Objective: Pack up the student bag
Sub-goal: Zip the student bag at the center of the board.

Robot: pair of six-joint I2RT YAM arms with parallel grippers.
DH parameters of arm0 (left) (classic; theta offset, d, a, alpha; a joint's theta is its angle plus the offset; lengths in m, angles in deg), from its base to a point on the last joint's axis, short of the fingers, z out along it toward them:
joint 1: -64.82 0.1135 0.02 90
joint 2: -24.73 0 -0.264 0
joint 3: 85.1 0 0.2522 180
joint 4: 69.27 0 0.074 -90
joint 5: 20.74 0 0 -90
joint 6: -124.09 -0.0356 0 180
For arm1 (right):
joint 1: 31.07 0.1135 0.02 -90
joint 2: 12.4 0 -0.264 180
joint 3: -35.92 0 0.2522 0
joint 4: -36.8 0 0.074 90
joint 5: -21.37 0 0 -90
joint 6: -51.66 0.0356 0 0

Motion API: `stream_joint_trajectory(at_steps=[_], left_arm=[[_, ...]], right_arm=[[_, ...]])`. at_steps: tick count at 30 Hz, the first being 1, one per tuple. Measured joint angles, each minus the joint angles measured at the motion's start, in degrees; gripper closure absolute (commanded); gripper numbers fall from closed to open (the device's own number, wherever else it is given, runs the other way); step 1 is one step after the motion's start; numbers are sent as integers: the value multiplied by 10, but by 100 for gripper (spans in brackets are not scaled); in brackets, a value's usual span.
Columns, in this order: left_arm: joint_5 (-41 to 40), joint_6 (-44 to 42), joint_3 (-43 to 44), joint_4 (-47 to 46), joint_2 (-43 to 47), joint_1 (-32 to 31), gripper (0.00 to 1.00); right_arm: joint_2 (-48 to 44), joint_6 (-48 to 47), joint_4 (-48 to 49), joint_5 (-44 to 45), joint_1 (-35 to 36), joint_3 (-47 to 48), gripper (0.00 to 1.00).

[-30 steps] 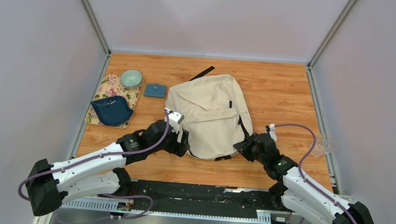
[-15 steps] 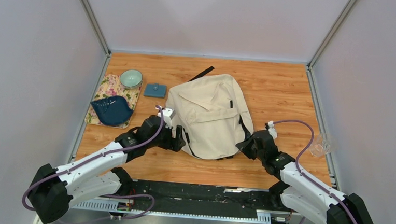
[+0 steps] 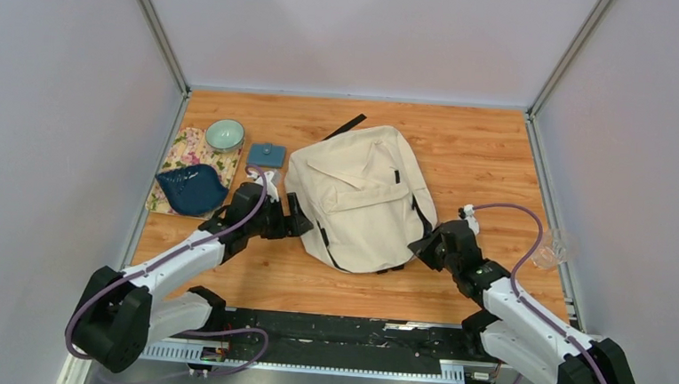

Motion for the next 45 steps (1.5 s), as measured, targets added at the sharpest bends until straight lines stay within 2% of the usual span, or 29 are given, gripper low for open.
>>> stream_joint_trajectory(at_steps=[5,8,9,10,13,14,15,16,17,18,21,23,27,37,41,45], left_arm=[[16,27,-35,-53,-23,13,10],[30,43,-49,-87,-50,15,15],[37,49,-53,-102,-59,16,19],[43,57,-61,-122,-69,18,32],[63,83,-85,-179,-85,22,42],[69,94,-97,-198,-89,23,46],[76,105,-111,-220,-92,24,51],[81,113,-122,-235,-93,24,59],[85,121,-132,-249,-95,24,61],[90,130,-143,-264,-97,25,64],[99,145,-162,-295,-97,25,73],[104,151,-169,-312,-98,25,82],[112,161,-177,-339,-98,25,99],[137,183,-211,-408,-101,29,100],[148,196,-238,-428,-78,29,100],[162,194,-246,-405,-32,28,100]], right_arm=[[-22,0,-1,-7,-2,-5,98],[-36,1,-1,-10,-2,-9,97],[-39,1,-2,-11,-2,-9,96],[-42,1,-2,-12,-2,-9,96],[-46,1,-2,-15,-2,-9,91],[-47,1,-2,-16,-2,-9,88],[-49,1,-2,-18,-3,-9,78],[-50,0,-2,-22,-3,-9,73],[-54,1,-4,-25,-3,-9,68],[-58,0,-7,-31,-3,-9,56],[-75,-1,-26,-42,-3,-9,38],[-93,-5,-45,-47,-3,-9,32],[-137,-9,-100,-46,-3,2,30],[-249,-4,-183,-59,-3,42,30],[-248,-2,-186,-82,-3,43,30],[-222,-5,-193,-103,-3,60,30]])
